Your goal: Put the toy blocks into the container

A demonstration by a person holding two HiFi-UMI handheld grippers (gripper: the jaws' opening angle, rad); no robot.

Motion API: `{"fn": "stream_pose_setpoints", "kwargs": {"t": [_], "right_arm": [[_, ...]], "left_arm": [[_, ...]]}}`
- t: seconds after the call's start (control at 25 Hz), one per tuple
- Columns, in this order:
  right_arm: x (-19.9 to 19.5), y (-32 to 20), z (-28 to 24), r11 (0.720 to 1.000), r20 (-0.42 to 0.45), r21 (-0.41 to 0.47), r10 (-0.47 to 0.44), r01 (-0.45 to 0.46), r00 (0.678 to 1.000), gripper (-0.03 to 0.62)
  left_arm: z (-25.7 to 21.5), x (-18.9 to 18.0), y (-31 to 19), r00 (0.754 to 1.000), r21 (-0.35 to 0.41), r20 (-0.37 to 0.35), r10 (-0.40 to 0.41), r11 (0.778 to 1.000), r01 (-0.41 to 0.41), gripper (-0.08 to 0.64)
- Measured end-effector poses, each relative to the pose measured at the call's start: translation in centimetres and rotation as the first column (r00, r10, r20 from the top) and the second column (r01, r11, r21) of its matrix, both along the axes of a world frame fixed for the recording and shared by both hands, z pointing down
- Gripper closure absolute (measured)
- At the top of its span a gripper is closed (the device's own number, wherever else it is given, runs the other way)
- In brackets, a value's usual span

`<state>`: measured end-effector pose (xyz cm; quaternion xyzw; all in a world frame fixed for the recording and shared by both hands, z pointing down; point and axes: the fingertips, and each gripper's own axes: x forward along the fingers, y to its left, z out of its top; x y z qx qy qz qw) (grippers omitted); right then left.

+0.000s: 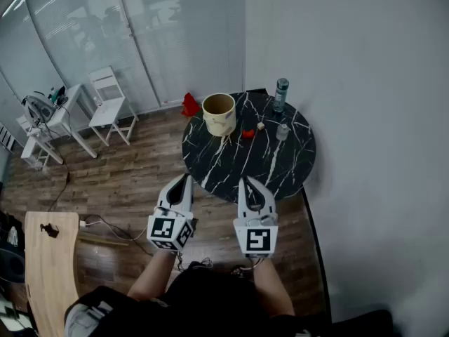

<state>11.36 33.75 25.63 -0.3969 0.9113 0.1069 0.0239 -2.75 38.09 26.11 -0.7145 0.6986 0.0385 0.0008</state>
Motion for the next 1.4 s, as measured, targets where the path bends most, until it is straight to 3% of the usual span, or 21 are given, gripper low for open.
{"fn": "stream_pose_setpoints", "kwargs": {"t": [0.24,0.36,0.56,0.88,1.4], "right_arm": [[1.6,-1.4,0.2,1.000,0.039,-0.016,-0.021,0.022,0.999,0.595],[1.5,-1.1,0.6,0.999,0.026,0.000,-0.049,0.049,0.998,0.595],[2.1,-2.7,2.8,0.998,0.010,-0.050,-0.026,0.026,1.000,0.595],[1.2,-8.1,5.5,0.994,-0.026,-0.105,-0.002,-0.001,1.000,0.595],[-3.7,-22.7,8.1,0.983,-0.141,-0.177,0.012,-0.037,0.990,0.595]], "left_arm": [[1.1,3.2,-1.5,1.000,-0.008,0.005,0.016,1.000,-0.016,0.560],[1.6,4.0,-2.0,1.000,-0.023,0.008,0.026,0.999,-0.026,0.560],[3.2,4.5,-4.0,0.999,-0.051,0.011,0.042,0.998,-0.041,0.560],[6.0,3.3,-9.2,0.997,-0.100,-0.011,0.073,0.992,-0.074,0.560],[9.5,-1.1,-24.7,0.978,-0.193,-0.055,0.199,0.959,-0.206,0.560]]}}
